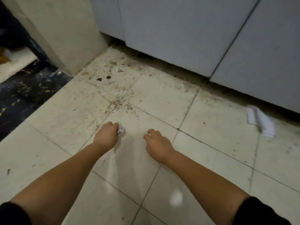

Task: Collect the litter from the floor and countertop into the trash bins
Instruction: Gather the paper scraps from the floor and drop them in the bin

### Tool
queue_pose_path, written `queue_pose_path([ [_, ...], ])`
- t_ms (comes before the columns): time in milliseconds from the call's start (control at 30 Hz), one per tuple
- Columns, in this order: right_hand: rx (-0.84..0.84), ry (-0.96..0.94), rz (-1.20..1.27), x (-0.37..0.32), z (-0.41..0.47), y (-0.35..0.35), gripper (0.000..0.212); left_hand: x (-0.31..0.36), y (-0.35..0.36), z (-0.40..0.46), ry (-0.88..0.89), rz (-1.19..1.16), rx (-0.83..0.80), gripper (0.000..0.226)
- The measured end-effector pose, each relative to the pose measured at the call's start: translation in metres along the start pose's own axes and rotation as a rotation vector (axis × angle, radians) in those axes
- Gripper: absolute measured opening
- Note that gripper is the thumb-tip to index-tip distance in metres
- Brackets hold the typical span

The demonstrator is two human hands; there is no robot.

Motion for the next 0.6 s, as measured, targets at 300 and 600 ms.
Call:
queue_pose_path([
  [300, 0.142, 0.464, -0.132, 0.232, -0.113, -0.094, 0.039, 0.298, 0.013, 0.037, 0.496, -0.054, -0.056, 0.023],
  [600, 0.285, 0.834, -0.110, 0.394, -0.181, -0.117, 0.051, 0.396, 0.091, 0.021, 0.626, 0.024, -0.154, 0.023],
])
Point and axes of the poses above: each hand's wrist, its own z-axis towards the middle knuckle, its own y-axis out of the palm, x = y × z, the point moved 10 cm from there along z, towards the middle knuckle, and after that the axes turned 1 degree about z, right-handed, at the moved point
